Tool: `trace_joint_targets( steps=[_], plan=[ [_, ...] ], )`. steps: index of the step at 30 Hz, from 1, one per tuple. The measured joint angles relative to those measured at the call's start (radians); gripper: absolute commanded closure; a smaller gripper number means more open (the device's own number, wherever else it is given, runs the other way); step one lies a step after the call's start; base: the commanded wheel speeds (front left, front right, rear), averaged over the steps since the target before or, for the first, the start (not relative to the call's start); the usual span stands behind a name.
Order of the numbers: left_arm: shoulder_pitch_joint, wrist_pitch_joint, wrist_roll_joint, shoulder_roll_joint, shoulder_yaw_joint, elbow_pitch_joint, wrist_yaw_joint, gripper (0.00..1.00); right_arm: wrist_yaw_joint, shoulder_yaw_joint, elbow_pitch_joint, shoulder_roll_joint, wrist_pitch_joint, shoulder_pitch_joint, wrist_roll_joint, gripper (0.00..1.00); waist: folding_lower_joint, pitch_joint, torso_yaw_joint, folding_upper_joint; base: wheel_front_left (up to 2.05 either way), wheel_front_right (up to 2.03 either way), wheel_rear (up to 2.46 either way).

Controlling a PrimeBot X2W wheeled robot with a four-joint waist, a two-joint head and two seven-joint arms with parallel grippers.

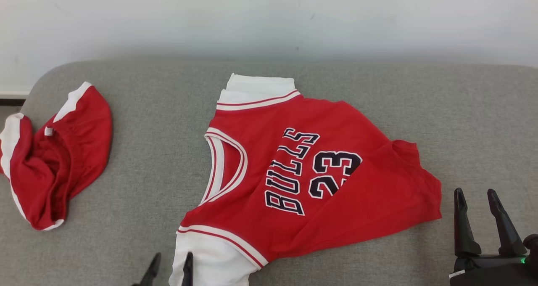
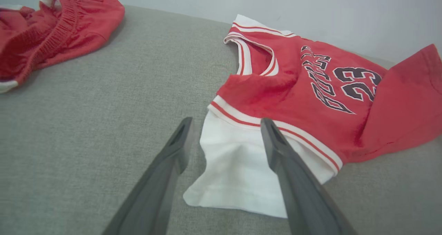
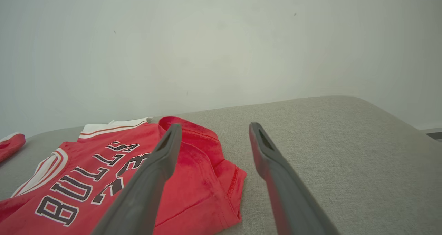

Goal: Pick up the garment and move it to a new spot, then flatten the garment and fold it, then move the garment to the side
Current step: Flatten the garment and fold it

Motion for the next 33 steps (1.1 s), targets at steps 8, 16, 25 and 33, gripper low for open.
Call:
trace_joint_targets(
  steps=[8, 16, 25, 33],
  plan=[
    [-0.068, -0.031, 0.084, -0.023, 0.056, -0.102, 0.018, 0.0, 0.0, 0.028, 0.001, -0.011, 0.0, 0.0, -0.008, 0.0, -0.0001, -0.029, -0.028, -0.0001, 0.0, 0.0, 0.0],
    [-0.078, -0.032, 0.132, -0.053, 0.136, -0.143, 0.007, 0.0, 0.0, 0.092, 0.006, -0.039, 0.0, -0.008, -0.017, 0.0, -0.0001, -0.049, -0.081, -0.0001, 0.0, 0.0, 0.0],
    [-0.091, -0.032, 0.19, -0.064, 0.202, -0.113, -0.015, 0.0, 0.0, 0.133, 0.02, -0.063, 0.0, -0.011, -0.016, 0.0, 0.0, -0.07, -0.127, -0.0001, 0.0, 0.0, 0.0],
    [-0.067, -0.032, 0.216, -0.067, 0.25, -0.091, -0.027, 0.0, 0.0, 0.131, 0.028, -0.039, 0.0, 0.008, -0.017, 0.0, -0.0001, -0.08, -0.131, 0.0, 0.0, 0.0, 0.0]
  ],
)
